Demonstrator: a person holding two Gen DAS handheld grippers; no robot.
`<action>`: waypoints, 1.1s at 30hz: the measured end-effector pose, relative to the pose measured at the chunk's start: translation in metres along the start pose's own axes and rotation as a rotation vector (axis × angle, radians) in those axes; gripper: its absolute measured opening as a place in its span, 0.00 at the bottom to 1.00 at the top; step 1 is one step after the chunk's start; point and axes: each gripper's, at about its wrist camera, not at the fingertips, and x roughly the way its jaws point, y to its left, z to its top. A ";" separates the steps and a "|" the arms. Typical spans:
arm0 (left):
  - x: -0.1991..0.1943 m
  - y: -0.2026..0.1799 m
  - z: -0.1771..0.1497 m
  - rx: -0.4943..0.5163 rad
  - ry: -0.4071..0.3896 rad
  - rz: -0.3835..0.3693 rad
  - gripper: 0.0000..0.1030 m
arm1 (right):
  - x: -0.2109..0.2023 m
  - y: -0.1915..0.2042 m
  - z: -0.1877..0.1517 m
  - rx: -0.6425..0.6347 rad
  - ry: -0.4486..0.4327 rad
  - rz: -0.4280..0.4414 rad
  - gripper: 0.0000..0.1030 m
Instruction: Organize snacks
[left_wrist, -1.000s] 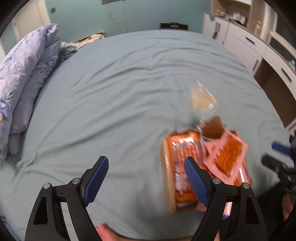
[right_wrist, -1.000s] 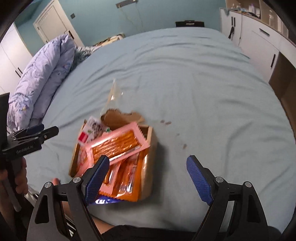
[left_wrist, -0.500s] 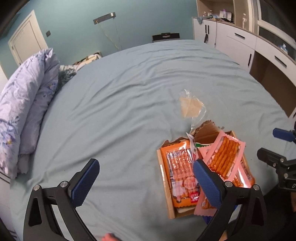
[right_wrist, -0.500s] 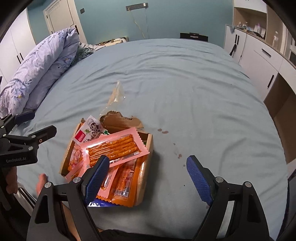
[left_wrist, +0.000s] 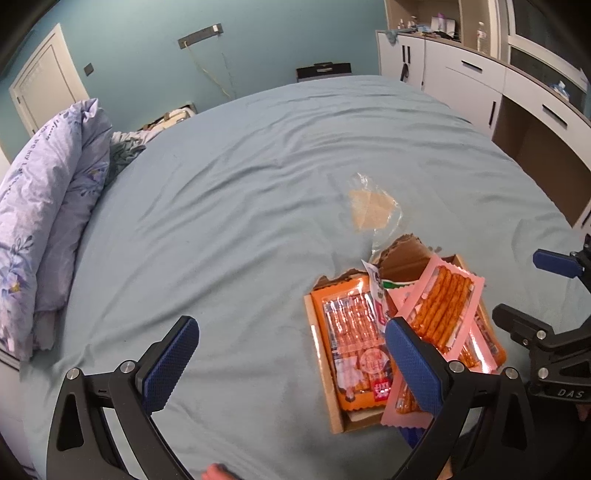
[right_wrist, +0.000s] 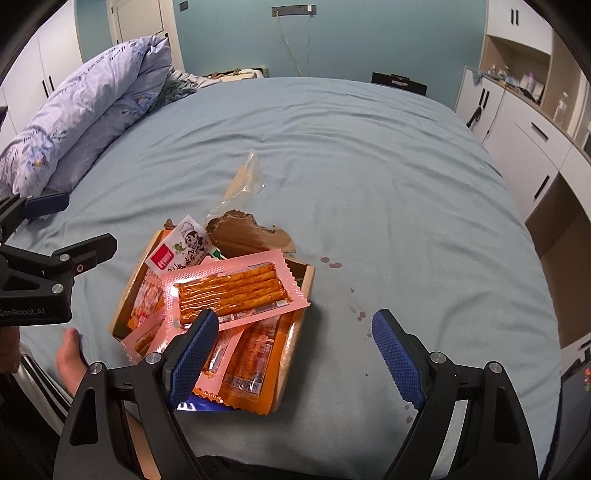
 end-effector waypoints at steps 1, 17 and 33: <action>0.000 0.000 0.000 0.000 0.000 0.000 1.00 | 0.001 0.000 0.000 -0.003 0.000 -0.001 0.83; -0.003 -0.008 -0.001 0.028 -0.010 0.005 1.00 | 0.004 -0.008 0.003 0.051 0.008 0.016 0.83; -0.001 -0.010 -0.001 0.046 -0.028 0.082 1.00 | 0.007 -0.007 0.004 0.032 0.024 0.001 0.83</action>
